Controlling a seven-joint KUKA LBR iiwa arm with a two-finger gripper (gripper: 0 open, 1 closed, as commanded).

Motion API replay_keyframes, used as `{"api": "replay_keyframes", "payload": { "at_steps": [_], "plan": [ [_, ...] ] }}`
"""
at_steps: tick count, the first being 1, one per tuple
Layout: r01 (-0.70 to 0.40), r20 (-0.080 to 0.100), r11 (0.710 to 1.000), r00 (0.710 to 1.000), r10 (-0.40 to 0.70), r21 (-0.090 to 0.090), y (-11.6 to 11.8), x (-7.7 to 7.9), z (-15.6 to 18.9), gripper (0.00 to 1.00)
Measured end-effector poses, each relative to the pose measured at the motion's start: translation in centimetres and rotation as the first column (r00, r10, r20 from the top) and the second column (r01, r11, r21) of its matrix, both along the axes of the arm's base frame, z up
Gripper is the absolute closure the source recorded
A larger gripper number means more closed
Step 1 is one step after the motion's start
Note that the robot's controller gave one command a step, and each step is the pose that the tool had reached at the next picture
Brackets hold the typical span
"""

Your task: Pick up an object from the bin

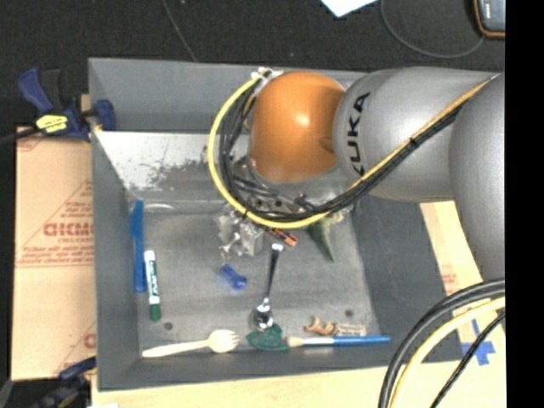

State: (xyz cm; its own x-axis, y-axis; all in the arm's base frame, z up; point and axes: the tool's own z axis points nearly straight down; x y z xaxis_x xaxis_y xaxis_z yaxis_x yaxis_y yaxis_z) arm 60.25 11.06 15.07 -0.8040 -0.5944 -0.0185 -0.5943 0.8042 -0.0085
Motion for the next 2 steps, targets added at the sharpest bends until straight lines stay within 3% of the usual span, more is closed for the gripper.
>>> {"api": "replay_keyframes", "payload": {
  "at_steps": [2],
  "plan": [
    [0.007, 0.01, 1.0, 1.0, -0.007, 0.002, -0.06, 0.24, 2.38, 1.0]
  ]
}}
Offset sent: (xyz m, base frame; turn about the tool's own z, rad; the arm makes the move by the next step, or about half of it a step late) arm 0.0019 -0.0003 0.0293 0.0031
